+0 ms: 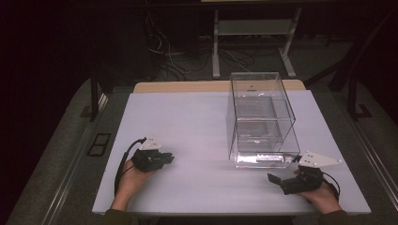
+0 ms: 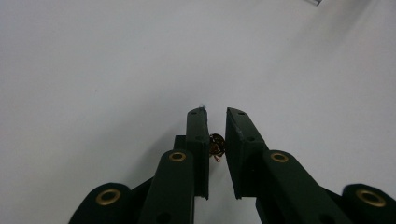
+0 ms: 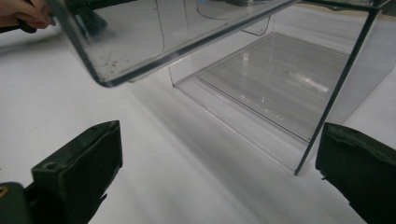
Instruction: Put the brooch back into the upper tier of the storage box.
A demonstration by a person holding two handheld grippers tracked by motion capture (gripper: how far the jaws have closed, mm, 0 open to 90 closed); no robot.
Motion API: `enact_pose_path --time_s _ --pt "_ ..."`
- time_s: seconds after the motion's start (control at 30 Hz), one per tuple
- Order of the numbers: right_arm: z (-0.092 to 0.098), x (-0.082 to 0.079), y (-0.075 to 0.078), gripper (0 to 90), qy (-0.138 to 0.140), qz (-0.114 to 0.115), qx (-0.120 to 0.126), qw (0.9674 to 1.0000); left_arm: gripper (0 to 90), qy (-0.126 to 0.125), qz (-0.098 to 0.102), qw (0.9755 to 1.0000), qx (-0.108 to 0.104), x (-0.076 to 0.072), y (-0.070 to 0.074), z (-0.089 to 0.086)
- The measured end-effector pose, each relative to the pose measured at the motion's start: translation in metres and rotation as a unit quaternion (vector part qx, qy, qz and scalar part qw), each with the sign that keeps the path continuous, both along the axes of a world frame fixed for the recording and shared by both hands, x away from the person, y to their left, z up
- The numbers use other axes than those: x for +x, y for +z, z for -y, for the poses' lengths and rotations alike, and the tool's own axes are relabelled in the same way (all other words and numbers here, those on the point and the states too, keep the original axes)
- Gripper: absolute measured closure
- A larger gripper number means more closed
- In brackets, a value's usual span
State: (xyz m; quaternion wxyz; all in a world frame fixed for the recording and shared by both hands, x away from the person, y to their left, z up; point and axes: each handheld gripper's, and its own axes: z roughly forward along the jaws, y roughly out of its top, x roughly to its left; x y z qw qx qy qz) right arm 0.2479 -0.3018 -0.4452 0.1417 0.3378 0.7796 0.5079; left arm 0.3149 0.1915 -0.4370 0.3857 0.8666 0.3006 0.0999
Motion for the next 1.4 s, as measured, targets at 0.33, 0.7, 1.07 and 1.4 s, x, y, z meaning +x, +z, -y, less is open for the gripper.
enact_pose_path --time_s 0.33,0.7,1.07,1.4 --pt "0.001 -0.001 0.000 0.4 0.001 0.001 -0.001 1.0000 78.7 -0.005 0.003 0.9998 -0.020 -0.003 0.008 0.001" --pt "0.002 -0.001 0.000 0.4 0.001 0.001 -0.001 1.0000 78.8 -0.020 0.008 0.9984 -0.053 -0.008 0.019 0.003" --pt "0.001 -0.001 0.000 0.4 -0.001 -0.001 0.002 1.0000 78.8 -0.032 0.011 0.9971 -0.069 -0.012 0.025 0.006" --pt "0.001 -0.001 0.000 0.4 0.000 -0.001 0.002 1.0000 78.8 -0.054 0.017 0.9952 -0.079 -0.015 0.035 0.012"
